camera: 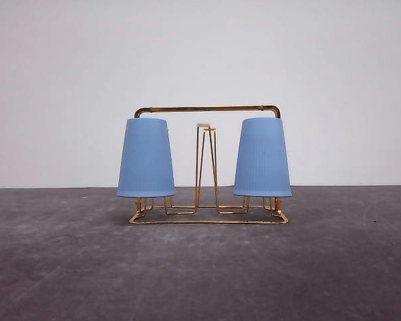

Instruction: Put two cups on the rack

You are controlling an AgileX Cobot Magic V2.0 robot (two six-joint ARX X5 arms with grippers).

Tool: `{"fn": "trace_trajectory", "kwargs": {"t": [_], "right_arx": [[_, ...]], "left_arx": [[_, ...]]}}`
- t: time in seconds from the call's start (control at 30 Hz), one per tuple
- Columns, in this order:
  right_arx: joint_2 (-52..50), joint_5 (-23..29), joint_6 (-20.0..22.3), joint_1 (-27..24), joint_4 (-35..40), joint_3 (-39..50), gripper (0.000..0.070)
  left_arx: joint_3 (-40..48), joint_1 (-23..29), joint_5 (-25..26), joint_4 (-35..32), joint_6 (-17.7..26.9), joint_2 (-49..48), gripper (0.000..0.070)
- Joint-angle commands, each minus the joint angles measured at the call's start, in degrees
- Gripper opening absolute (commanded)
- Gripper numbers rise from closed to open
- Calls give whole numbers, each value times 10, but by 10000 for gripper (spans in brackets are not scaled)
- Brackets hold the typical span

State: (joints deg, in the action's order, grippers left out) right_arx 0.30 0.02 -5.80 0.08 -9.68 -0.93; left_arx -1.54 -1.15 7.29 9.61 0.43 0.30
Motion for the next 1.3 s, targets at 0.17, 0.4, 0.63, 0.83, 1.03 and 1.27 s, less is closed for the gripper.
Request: {"fn": "trace_trajectory", "kwargs": {"t": [0.17,0.4,0.63,0.83,1.03,1.27], "right_arx": [[-1,0,0,0,6,2,43],[-1,0,0,0,6,2,44],[-1,0,0,0,6,2,44],[-1,0,0,0,6,2,43],[-1,0,0,0,6,2,44],[-1,0,0,0,6,2,44]], "left_arx": [[8,0,0,-6,4,-1,0],[8,0,0,-6,4,-1,0],[8,0,0,-6,4,-1,0],[8,0,0,-6,4,-1,0],[8,0,0,-6,4,-1,0],[8,0,0,-6,4,-1,0]]}}
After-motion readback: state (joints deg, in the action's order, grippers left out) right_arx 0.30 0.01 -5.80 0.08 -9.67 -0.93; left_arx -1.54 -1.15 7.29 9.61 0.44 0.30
